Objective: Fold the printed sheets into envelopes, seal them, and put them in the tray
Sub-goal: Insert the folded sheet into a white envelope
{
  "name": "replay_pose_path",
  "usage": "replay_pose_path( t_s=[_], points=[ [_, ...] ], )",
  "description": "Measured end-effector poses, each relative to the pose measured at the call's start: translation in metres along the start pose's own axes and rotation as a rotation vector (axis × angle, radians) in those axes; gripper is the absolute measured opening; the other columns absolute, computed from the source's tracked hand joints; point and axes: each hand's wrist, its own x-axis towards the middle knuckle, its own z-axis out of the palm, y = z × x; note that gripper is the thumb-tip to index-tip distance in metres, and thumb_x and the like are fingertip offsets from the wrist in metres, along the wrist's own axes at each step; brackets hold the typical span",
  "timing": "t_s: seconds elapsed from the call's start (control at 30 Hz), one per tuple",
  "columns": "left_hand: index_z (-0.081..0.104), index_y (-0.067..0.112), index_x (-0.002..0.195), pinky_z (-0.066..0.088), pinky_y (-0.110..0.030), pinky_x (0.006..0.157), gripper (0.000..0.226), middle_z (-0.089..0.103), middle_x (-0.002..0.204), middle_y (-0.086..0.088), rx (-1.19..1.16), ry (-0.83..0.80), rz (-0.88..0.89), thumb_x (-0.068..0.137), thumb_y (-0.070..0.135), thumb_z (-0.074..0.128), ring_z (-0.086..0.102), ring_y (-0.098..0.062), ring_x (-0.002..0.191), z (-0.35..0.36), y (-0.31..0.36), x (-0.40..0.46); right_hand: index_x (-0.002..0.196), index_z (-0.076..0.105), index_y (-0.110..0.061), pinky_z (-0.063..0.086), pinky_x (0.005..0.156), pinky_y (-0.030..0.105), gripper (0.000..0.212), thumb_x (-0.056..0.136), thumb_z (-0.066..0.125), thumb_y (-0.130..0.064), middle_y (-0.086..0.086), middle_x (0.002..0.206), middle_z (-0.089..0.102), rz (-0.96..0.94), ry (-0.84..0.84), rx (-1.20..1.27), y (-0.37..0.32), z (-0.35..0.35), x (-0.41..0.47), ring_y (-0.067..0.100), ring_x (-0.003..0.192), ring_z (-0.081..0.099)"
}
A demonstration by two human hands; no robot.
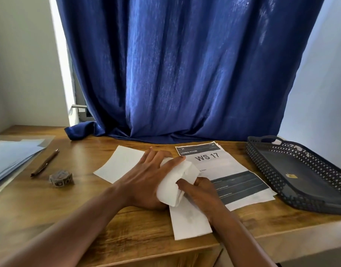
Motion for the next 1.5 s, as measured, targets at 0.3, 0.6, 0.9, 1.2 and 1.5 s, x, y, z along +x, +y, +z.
replay_pose_path(
  t_s=[0.3,0.6,0.9,1.2,1.5],
  points=[
    [0.007,0.041,0.16,0.019,-0.038,0.115,0.123,0.034,0.148,0.007,0.033,0.06,0.033,0.063,0.083,0.071,0.029,-0.015,0.131,-0.001,0.001,-0.003,0.091,0.078,-0.028,0.052,0.064,0.019,0.025,0.076,0.083,-0.047,-0.014,0.088,0.079,0.003,0.011,-0.025,-0.001,0.001,-0.001,0.009,0.086,0.074],
    [0.012,0.043,0.156,0.028,-0.035,0.11,0.119,0.032,0.144,0.012,-0.013,0.076,-0.008,0.062,0.077,0.076,0.032,-0.013,0.13,0.001,0.0,-0.003,0.096,0.06,-0.04,0.045,0.058,0.014,0.073,0.042,0.063,-0.088,-0.027,0.09,0.066,0.04,0.071,-0.089,-0.021,0.007,-0.008,0.001,0.081,0.065],
    [0.02,0.041,0.156,0.032,-0.029,0.104,0.112,0.036,0.141,0.017,-0.058,0.213,-0.09,0.064,0.081,0.071,0.025,0.002,0.119,-0.006,-0.014,-0.008,0.083,0.075,-0.057,0.057,0.088,0.034,0.011,0.086,0.067,-0.05,-0.027,0.091,0.074,-0.03,0.105,0.026,-0.023,-0.011,-0.03,0.007,0.094,0.071],
    [0.031,0.027,0.158,0.038,-0.049,0.113,0.111,0.043,0.139,0.004,0.005,0.351,-0.117,0.067,0.077,0.073,0.037,-0.016,0.125,-0.008,-0.014,-0.007,0.154,0.02,-0.048,0.062,0.087,0.048,0.089,0.087,0.076,-0.038,-0.009,0.135,0.063,-0.195,0.089,-0.409,-0.079,-0.073,-0.063,0.017,0.101,0.075],
    [0.029,0.03,0.159,0.02,-0.064,0.122,0.107,0.043,0.143,-0.002,0.097,0.369,-0.077,0.073,0.082,0.064,0.043,-0.027,0.134,-0.006,-0.009,-0.006,0.108,0.072,-0.032,0.055,0.071,0.017,0.041,0.083,0.064,-0.064,-0.018,0.104,0.075,-0.109,-0.046,-0.767,-0.081,-0.081,-0.063,0.002,0.091,0.071]
  ],
)
